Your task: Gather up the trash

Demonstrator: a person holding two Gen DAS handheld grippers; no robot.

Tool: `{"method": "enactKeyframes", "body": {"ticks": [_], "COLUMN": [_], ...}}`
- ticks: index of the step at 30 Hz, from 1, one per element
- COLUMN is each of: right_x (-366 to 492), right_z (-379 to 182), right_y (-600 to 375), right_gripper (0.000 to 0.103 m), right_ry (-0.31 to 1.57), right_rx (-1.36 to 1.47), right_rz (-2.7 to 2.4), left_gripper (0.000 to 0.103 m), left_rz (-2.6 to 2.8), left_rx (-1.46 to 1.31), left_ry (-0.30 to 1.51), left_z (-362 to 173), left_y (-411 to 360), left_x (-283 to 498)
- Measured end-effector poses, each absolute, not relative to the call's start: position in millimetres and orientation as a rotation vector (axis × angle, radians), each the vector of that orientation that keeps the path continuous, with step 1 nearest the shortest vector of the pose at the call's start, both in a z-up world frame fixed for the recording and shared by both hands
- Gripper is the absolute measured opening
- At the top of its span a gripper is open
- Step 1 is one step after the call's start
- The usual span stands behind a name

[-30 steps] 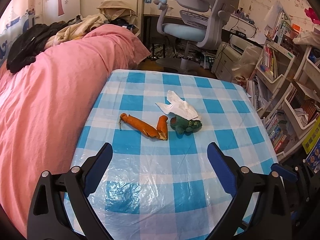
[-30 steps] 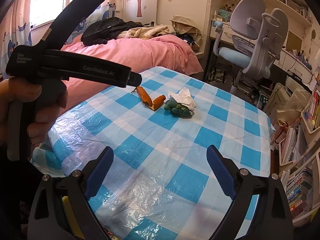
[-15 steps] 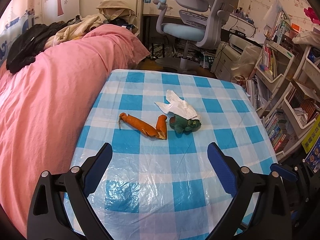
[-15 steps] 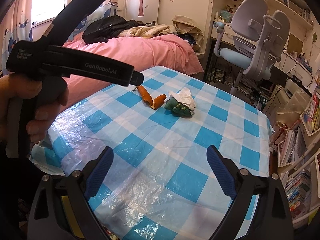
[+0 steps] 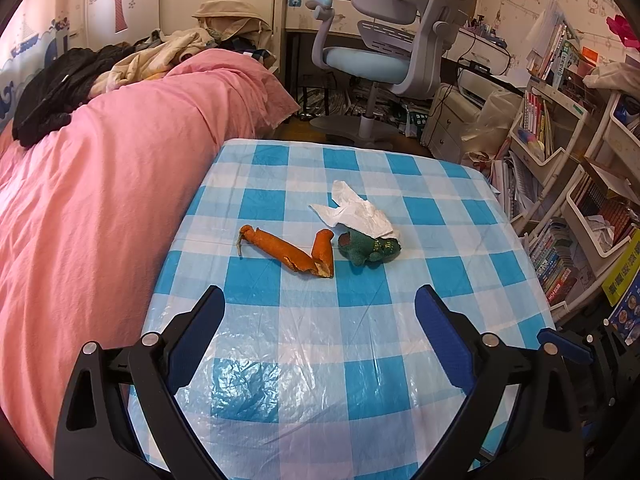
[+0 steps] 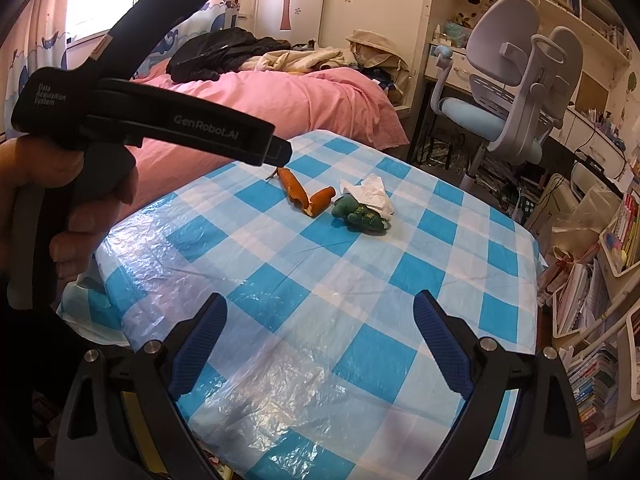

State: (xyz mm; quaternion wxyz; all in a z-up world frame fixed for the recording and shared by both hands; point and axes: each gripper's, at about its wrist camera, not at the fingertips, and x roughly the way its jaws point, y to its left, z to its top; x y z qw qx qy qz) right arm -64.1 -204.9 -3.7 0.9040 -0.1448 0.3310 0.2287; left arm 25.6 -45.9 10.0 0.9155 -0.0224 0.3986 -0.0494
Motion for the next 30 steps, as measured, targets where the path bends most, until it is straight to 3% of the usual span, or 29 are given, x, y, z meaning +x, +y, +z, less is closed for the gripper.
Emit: {"method": "enactKeyframes", "body": {"ticks": [30], "right_x": [-75], "right_z": [-8], "right_y": [-192], "right_gripper": [0.090], "right_ry": [0.685], "right_rx": [-0.367], "right_rz": [0.488], "left_gripper": [0.093], "left_rz": [-0.099], "left_rx": [-0.049], "left_ry": [0.821], "left_z": [11], "left_y": [-45], "left_x": [23]}}
